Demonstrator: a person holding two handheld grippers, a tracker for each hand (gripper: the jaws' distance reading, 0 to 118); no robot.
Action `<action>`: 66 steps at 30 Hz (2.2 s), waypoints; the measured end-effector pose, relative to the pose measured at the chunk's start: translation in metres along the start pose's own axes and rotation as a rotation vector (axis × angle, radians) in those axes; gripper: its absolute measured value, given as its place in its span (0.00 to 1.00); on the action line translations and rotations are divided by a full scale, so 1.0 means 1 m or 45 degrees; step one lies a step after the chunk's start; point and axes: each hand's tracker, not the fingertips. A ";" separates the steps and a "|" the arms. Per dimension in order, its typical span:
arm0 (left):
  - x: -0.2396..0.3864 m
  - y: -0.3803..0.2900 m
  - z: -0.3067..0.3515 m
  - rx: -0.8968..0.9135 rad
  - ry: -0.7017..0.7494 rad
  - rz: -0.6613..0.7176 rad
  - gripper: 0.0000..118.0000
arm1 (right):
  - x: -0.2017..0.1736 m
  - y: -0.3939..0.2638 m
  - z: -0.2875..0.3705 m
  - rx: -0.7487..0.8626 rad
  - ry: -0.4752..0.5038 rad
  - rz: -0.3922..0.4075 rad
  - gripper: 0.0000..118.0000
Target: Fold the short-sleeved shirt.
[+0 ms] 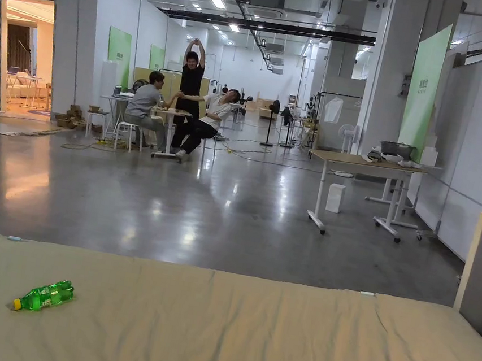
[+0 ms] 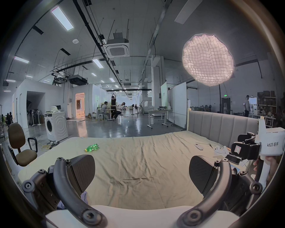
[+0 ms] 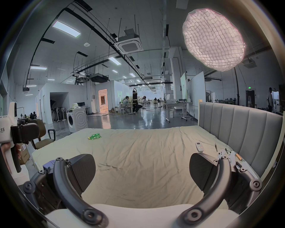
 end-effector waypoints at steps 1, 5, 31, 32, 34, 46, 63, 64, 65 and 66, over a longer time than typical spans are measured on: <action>0.000 0.000 0.000 0.001 0.002 -0.001 1.00 | 0.000 0.000 0.000 -0.003 0.002 0.002 1.00; 0.000 0.001 0.000 -0.004 0.003 -0.002 1.00 | -0.003 0.000 -0.001 -0.005 0.009 0.010 1.00; -0.003 0.007 0.001 -0.021 -0.015 0.012 1.00 | -0.012 0.042 -0.007 -0.242 -0.025 -0.541 1.00; -0.003 0.008 0.001 -0.018 -0.013 0.015 1.00 | -0.014 0.042 -0.007 -0.221 -0.088 -0.527 1.00; -0.004 0.009 0.001 -0.013 -0.011 0.025 1.00 | -0.012 0.043 -0.009 -0.233 -0.130 -0.512 1.00; -0.005 0.008 0.000 -0.019 -0.026 0.039 1.00 | -0.002 0.027 -0.013 -0.213 -0.172 -0.477 1.00; -0.003 0.008 0.003 -0.020 -0.020 0.051 1.00 | -0.034 0.023 0.009 0.045 -0.094 0.161 1.00; -0.003 0.008 0.004 -0.018 -0.020 0.050 1.00 | -0.033 0.023 0.008 0.041 -0.094 0.160 1.00; -0.003 0.008 0.004 -0.017 -0.021 0.049 1.00 | -0.034 0.023 0.008 0.042 -0.097 0.163 1.00; -0.003 0.009 0.005 -0.015 -0.021 0.047 1.00 | -0.034 0.023 0.008 0.040 -0.101 0.165 1.00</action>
